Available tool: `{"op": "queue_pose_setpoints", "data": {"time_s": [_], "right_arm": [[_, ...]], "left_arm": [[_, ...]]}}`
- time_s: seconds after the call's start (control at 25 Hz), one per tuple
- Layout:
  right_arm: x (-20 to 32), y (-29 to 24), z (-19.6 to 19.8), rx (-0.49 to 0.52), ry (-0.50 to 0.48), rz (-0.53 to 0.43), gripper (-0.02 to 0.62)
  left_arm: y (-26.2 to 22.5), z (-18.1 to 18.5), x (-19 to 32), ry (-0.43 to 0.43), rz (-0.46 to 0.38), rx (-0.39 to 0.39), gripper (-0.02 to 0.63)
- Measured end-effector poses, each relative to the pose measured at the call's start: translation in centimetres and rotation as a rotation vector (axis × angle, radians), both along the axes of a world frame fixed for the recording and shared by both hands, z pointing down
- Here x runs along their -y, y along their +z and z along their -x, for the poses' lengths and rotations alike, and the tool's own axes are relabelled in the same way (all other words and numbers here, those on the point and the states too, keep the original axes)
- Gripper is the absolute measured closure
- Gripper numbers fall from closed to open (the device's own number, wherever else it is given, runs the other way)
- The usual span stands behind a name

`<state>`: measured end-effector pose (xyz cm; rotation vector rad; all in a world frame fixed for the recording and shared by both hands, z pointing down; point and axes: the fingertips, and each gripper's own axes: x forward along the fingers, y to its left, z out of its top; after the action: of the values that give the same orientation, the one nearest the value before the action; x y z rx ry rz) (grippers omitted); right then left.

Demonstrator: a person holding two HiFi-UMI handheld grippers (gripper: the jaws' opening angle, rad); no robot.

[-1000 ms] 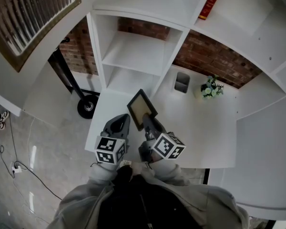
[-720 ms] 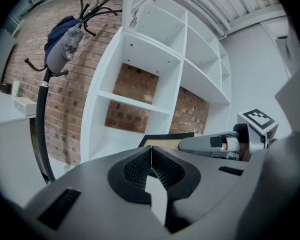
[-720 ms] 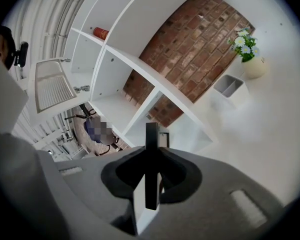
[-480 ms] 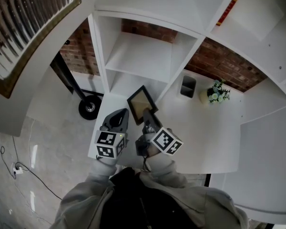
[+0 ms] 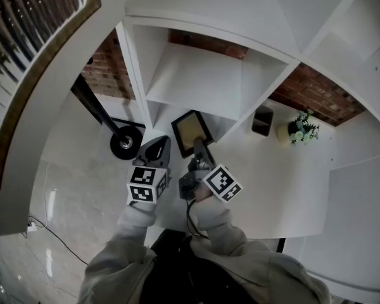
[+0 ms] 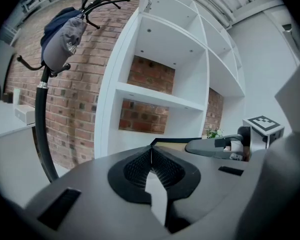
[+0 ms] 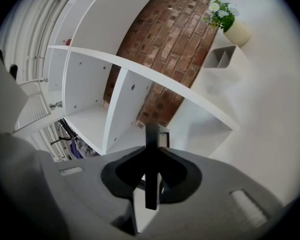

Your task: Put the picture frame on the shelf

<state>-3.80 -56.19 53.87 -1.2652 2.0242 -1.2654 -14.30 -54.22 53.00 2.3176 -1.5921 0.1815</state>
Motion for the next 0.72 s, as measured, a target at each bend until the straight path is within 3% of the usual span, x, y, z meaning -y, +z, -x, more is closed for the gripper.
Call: {"op": "queue_pose_setpoints", "data": {"time_s": [0.36, 0.72], "right_arm": [[2.5, 2.4, 0.8, 0.039, 0.047, 0.015, 0.538], [4.1, 4.5, 1.3, 0.129, 0.074, 0.064, 0.538]], "left_arm": [[1.9, 1.5, 2.9, -0.029, 0.047, -0.047, 0.600], [3.4, 1.3, 2.9, -0.009, 0.071, -0.040, 0.601]]}}
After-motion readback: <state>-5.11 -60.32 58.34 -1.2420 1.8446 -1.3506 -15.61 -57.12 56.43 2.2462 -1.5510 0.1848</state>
